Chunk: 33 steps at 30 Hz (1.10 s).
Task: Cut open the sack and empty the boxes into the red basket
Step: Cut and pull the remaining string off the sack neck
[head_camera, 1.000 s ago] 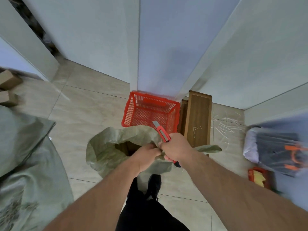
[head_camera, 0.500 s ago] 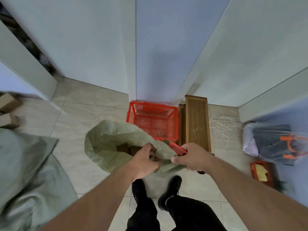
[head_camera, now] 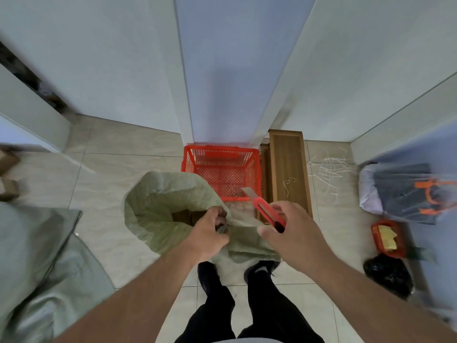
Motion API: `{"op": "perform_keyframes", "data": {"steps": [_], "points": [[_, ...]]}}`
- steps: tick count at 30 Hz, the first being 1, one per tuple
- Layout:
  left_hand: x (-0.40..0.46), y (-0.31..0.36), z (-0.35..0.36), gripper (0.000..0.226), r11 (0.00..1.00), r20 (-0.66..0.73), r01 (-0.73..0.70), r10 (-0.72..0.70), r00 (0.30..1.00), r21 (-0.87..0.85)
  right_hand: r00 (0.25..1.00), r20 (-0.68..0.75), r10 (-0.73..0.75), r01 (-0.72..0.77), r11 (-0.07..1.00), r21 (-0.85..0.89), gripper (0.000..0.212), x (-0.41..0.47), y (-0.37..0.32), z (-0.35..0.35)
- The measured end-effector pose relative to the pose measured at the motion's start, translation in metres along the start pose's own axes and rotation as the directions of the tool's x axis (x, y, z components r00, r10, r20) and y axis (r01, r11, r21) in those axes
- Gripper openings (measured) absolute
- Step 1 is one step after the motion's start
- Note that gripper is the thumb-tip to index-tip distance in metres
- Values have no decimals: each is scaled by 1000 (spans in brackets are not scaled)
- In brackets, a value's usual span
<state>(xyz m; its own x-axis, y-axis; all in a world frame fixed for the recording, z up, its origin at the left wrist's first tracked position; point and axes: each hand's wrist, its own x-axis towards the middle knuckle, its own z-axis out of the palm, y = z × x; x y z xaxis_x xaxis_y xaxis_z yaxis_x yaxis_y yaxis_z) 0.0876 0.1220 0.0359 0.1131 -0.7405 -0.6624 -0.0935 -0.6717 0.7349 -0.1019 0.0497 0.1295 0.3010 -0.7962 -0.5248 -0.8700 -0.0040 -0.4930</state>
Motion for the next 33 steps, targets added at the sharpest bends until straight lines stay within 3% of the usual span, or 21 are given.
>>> {"op": "perform_keyframes", "data": {"steps": [2, 4, 6, 9, 17, 24, 30, 33], "points": [[1, -3, 2, 47, 1000, 6, 4, -4, 1000, 17, 996, 85, -22, 22, 1000, 4, 59, 22, -8, 14], [0, -5, 1, 47, 999, 15, -1, 1, 1000, 37, 981, 192, -9, 13, 1000, -17, 43, 46, -9, 31], [1, -7, -1, 42, 999, 7, -7, 7, 1000, 52, 984, 179, 6, -17, 998, 59, 19, 64, -6, 42], [1, -11, -5, 38, 999, -6, 10, -10, 1000, 49, 992, 117, 40, -63, 978, 197, 22, 80, -1, 47], [5, -17, -4, 11, 999, -143, 24, -19, 989, 33, 994, 96, 50, -75, 959, 272, 30, 88, -7, 49], [4, -18, -5, 7, 987, -211, 30, -64, 975, -160, 980, 149, 131, -179, 909, 375, 26, 94, -2, 51], [4, -14, -10, 11, 996, -141, -38, 49, 989, 84, 975, 163, 148, -203, 892, 404, 24, 96, 1, 53], [4, -9, -13, 24, 972, -1, -124, 127, 992, 201, 976, 166, 140, -198, 891, 409, 21, 97, 0, 54]]}}
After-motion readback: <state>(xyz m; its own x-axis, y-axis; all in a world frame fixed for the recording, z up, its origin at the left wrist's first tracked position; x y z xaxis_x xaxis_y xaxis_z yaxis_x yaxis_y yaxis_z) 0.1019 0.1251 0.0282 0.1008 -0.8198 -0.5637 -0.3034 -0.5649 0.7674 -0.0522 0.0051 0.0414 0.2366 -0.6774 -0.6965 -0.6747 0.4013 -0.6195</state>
